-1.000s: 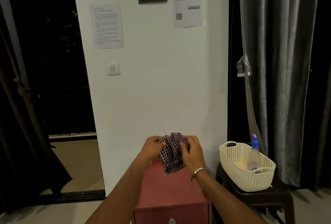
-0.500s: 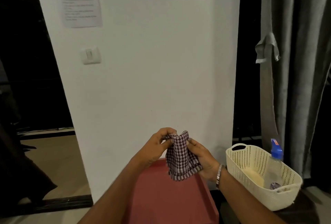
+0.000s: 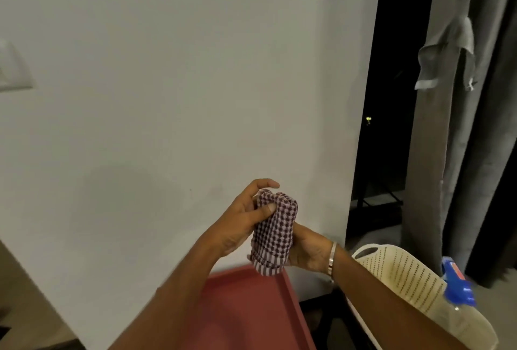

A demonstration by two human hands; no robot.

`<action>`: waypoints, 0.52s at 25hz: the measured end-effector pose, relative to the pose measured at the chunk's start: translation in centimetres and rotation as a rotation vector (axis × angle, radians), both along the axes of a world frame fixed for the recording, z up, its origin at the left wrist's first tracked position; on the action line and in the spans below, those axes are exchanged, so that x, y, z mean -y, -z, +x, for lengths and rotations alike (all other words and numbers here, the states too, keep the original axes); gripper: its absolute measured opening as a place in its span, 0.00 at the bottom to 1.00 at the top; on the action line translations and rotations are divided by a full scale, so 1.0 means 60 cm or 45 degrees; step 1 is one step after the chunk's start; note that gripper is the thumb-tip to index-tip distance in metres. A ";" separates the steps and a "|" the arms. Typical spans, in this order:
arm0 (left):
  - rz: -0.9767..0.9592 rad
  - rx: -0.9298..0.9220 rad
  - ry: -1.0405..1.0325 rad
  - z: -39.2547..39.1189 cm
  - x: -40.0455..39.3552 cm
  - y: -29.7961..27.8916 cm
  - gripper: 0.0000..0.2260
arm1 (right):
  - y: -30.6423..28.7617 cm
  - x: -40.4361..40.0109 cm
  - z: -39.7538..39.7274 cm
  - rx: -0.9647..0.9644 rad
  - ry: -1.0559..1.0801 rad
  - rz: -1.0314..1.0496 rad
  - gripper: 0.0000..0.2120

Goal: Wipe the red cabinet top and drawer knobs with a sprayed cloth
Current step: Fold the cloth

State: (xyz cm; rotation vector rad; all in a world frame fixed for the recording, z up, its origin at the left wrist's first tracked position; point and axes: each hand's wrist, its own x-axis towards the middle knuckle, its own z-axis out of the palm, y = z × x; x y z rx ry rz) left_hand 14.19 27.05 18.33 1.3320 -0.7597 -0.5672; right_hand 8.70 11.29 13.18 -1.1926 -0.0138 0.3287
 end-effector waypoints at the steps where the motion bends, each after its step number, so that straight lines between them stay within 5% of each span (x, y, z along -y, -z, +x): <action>1: 0.041 0.005 -0.010 0.007 0.018 -0.025 0.15 | -0.018 0.017 0.009 0.018 0.006 -0.080 0.24; 5: 0.213 0.080 -0.086 0.032 0.111 -0.126 0.16 | -0.116 0.118 0.034 0.017 0.386 -0.265 0.16; 7: 0.294 0.077 -0.127 0.039 0.152 -0.151 0.17 | -0.162 0.184 0.033 0.023 0.539 -0.176 0.20; 9: 0.372 0.080 -0.159 0.047 0.197 -0.160 0.22 | -0.203 0.241 0.029 0.073 0.458 -0.233 0.22; 13: 0.599 0.077 -0.169 0.069 0.289 -0.147 0.32 | -0.215 0.329 0.044 0.029 0.259 -0.516 0.12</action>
